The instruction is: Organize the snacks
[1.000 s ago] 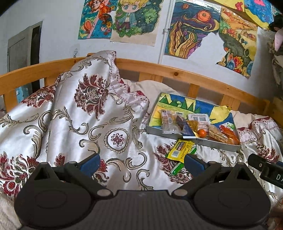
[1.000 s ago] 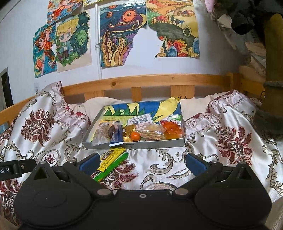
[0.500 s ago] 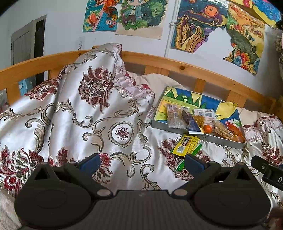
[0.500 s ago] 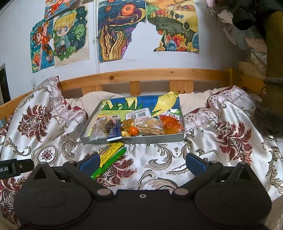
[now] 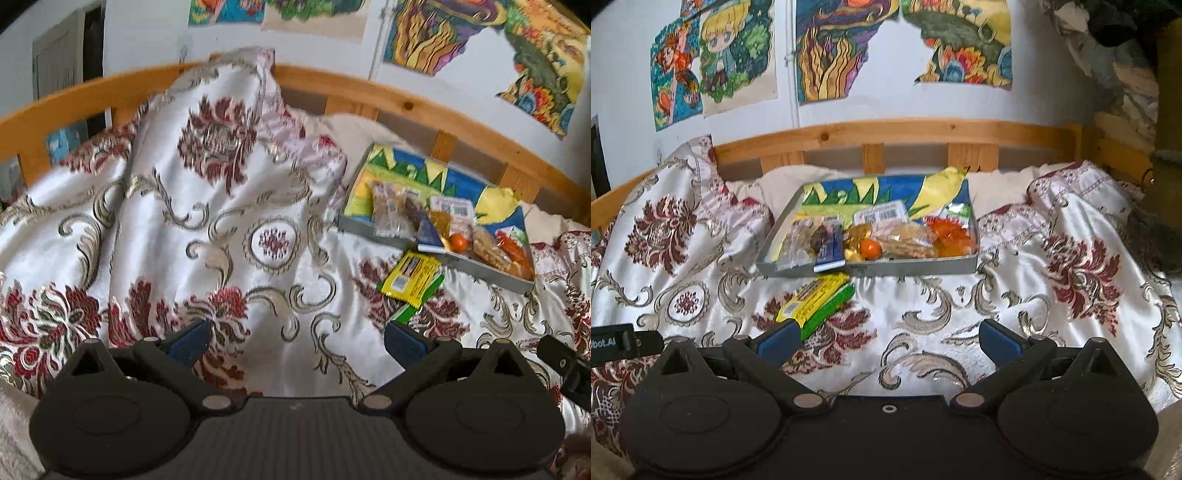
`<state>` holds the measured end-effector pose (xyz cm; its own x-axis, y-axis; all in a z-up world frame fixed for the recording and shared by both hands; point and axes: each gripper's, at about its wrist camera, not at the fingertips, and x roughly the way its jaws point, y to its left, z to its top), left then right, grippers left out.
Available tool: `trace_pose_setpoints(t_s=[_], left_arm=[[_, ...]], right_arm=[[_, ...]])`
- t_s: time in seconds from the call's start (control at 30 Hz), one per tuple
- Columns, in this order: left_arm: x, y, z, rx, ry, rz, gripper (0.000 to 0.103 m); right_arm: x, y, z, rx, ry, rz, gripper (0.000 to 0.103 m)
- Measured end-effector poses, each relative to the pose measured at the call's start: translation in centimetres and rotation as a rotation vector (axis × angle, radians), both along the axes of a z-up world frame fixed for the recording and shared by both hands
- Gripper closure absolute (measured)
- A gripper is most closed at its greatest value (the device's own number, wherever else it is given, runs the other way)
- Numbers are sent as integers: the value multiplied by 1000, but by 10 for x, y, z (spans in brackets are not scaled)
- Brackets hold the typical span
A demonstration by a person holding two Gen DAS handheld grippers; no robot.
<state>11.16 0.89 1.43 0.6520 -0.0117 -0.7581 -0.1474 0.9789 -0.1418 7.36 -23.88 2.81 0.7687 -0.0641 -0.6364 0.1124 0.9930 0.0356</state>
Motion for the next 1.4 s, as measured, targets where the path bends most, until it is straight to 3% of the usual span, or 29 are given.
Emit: trace_pose_setpoints(t_s=[0.13, 0.27, 0.4, 0.53, 0.67, 0.77, 0.97, 1.1, 1.3, 1.4], left_arm=[[16, 7, -4, -28, 68, -4, 1], [30, 20, -8, -88, 122, 45, 1], [50, 23, -13, -106, 174, 35, 1], [77, 11, -17, -45, 170, -50, 1], [110, -4, -20, -9, 113, -155, 1], [131, -14, -29, -36, 66, -204, 1], [166, -36, -54, -88, 52, -296, 1], [181, -47, -72, -195, 51, -410, 1], [202, -59, -83, -118, 88, -560, 1], [210, -58, -88, -124, 106, -565, 1]], right_arm=[[10, 0, 0, 11, 74, 29, 1], [12, -3, 8, 62, 88, 76, 1], [22, 2, 8, 46, 136, 157, 1], [40, 14, -2, 4, 171, 225, 1], [63, 27, -21, -47, 195, 233, 1], [76, 35, -36, -42, 187, 217, 1], [94, 57, -62, -49, 197, 224, 1], [106, 68, -78, -22, 216, 264, 1], [123, 79, -98, -28, 240, 269, 2], [128, 82, -104, -35, 239, 266, 3]])
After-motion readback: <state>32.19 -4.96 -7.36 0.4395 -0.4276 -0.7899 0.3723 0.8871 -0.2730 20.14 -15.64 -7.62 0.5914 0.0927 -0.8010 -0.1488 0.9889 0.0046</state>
